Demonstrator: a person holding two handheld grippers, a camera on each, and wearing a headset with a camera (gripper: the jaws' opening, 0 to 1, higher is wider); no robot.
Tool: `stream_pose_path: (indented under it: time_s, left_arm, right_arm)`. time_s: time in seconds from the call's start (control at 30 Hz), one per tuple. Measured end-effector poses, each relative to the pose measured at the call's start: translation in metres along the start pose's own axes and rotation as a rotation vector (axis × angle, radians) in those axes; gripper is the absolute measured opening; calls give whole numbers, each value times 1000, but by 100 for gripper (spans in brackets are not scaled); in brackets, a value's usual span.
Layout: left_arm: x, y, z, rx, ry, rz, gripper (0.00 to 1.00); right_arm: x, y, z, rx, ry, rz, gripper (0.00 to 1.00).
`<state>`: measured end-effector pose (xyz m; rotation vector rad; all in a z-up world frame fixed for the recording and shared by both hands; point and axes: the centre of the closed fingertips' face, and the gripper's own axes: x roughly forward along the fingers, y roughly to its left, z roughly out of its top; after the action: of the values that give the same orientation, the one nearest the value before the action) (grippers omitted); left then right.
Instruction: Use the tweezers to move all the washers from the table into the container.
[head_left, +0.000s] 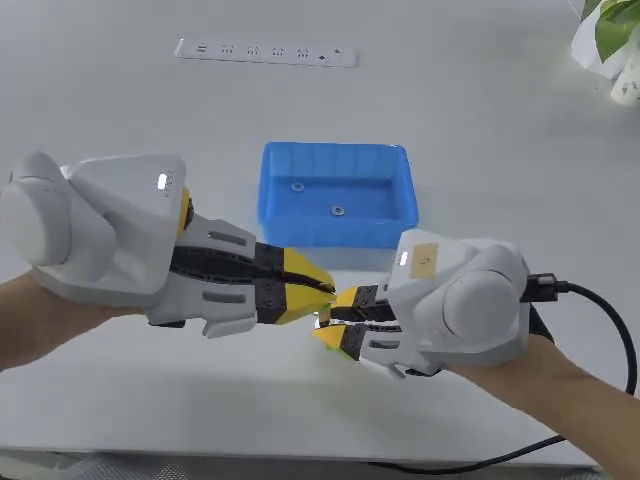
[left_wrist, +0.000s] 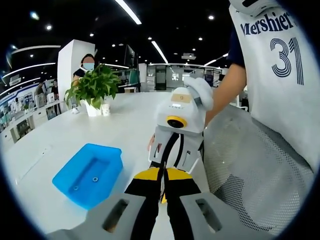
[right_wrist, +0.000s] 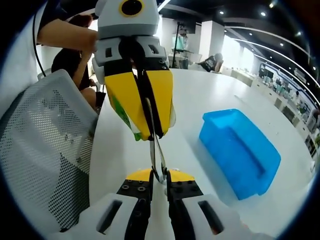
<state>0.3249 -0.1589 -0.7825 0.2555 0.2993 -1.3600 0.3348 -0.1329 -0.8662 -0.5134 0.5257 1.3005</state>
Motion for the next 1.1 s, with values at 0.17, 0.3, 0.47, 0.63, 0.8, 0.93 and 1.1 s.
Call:
stream_pose_path:
  time_s: [0.17,0.3,0.47,0.63,0.8,0.93,1.1]
  left_arm:
    - [1,2,-1,-7,0,2,5]
    - [1,1,-1,-16,-1,0,6]
    - [1,0,-1,-23,-2,-5,6]
    - [0,0,-2,-19,1,-7,6]
    - [-2,1,-3,-25,4,-13,6]
    - [0,0,-2,-30,6,-30,6]
    - [2,1,-2,-33,5,-38,6]
  right_arm:
    - [1,-1,-1,11,3,3,12]
    - [1,-1,-1,22,0,6,12]
    - [2,1,-3,35,2,15,12]
    - [2,1,-8,19,16,29,11]
    - [2,1,-6,-4,16,46,11]
    - [3,2,-6,-22,18,67,11]
    - [3,2,-5,-44,22,89,12]
